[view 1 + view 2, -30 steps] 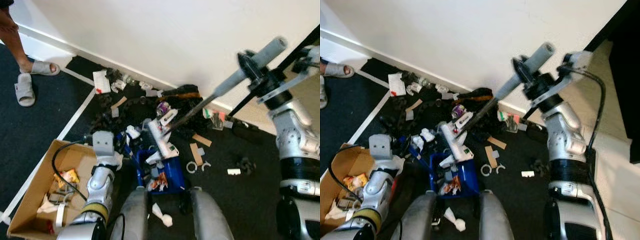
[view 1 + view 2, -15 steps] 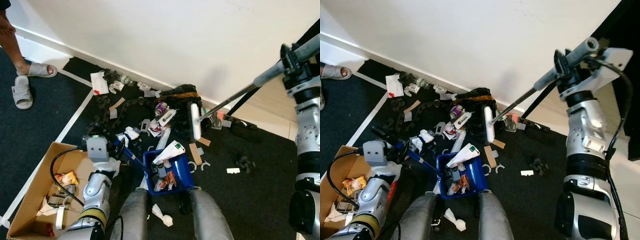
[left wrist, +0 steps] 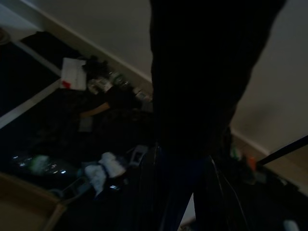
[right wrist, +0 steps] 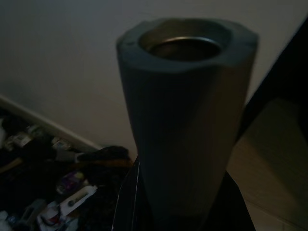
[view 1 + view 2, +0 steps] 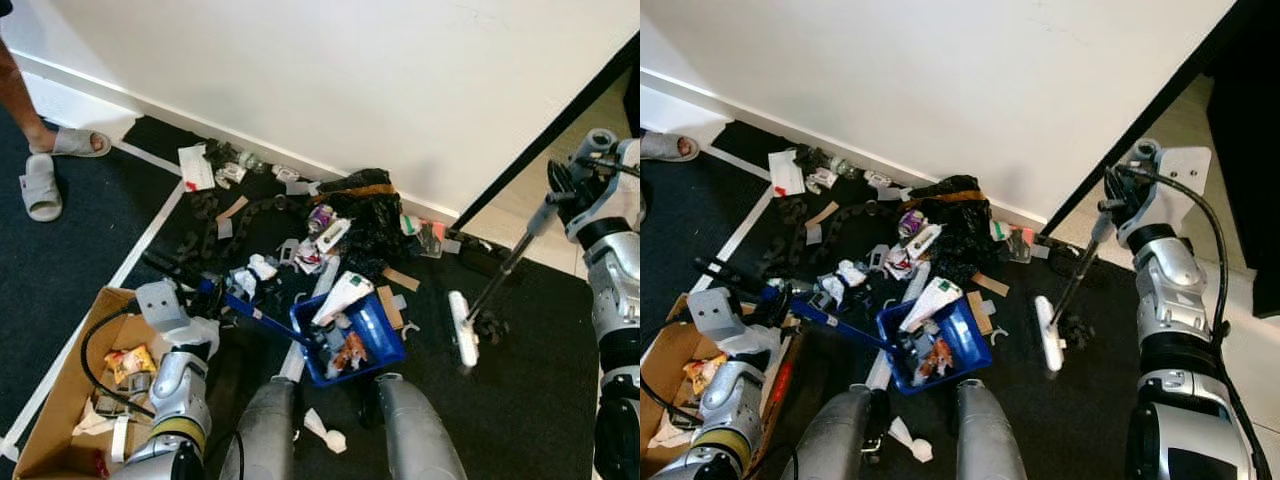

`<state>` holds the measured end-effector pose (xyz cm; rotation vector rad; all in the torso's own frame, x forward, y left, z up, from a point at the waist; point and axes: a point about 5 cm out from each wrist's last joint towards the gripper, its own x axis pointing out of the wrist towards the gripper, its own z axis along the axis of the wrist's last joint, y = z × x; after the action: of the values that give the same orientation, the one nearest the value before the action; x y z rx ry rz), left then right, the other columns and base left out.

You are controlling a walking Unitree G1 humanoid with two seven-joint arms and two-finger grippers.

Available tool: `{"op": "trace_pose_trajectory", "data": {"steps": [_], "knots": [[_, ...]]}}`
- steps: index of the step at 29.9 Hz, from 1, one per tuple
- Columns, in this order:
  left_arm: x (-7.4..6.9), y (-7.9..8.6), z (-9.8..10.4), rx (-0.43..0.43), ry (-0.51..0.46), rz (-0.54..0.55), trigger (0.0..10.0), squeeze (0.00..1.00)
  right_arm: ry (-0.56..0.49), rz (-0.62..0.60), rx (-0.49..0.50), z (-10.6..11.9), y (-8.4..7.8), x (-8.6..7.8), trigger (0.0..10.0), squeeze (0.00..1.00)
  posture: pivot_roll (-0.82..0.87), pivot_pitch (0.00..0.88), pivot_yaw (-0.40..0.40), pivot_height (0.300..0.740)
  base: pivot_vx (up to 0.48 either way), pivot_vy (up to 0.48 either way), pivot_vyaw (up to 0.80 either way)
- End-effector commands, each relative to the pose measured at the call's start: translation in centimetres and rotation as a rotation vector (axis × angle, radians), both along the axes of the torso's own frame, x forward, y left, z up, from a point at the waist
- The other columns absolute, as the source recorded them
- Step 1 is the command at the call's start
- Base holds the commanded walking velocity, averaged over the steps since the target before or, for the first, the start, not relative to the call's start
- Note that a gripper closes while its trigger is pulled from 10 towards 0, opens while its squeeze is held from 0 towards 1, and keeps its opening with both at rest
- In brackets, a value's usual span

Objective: Sweep floor

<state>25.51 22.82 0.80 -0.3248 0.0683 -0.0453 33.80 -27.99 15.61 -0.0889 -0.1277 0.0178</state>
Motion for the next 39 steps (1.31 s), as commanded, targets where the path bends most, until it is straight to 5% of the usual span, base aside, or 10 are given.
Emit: {"op": "trace_pose_trajectory", "data": {"steps": [1,9,22,29,39], "knots": [[0.2,0.6,0.6,-0.028,-0.041,0.018,10.0,0.0,0.0,0.005,-0.001,-0.6,0.1,-0.3,10.0,0.0,0.08,0.178,-0.106,0.74,0.0,0.0,0.0],[2.2,1.9,3.8,-0.006,-0.186,0.035,10.0,0.0,0.06,0.046,0.019,-2.8,2.1,-0.1,10.0,0.0,0.1,0.16,-0.106,0.74,0.0,0.0,0.0],[2.8,4.8,6.3,-0.006,-0.262,0.097,10.0,0.0,0.113,0.054,0.046,-4.6,3.0,-0.2,10.0,0.0,0.12,0.149,-0.097,0.74,0.0,0.0,0.0],[2.8,4.9,6.5,-0.007,-0.267,0.099,10.0,0.0,0.139,0.099,0.072,-5.2,3.9,-0.2,10.0,0.0,0.12,0.145,-0.095,0.74,0.0,0.0,0.0],[3.0,4.6,6.9,-0.017,-0.279,0.089,10.0,0.0,0.139,0.134,0.094,-5.6,5.0,-0.1,10.0,0.0,0.14,0.131,-0.093,0.74,0.0,0.0,0.8]]}}
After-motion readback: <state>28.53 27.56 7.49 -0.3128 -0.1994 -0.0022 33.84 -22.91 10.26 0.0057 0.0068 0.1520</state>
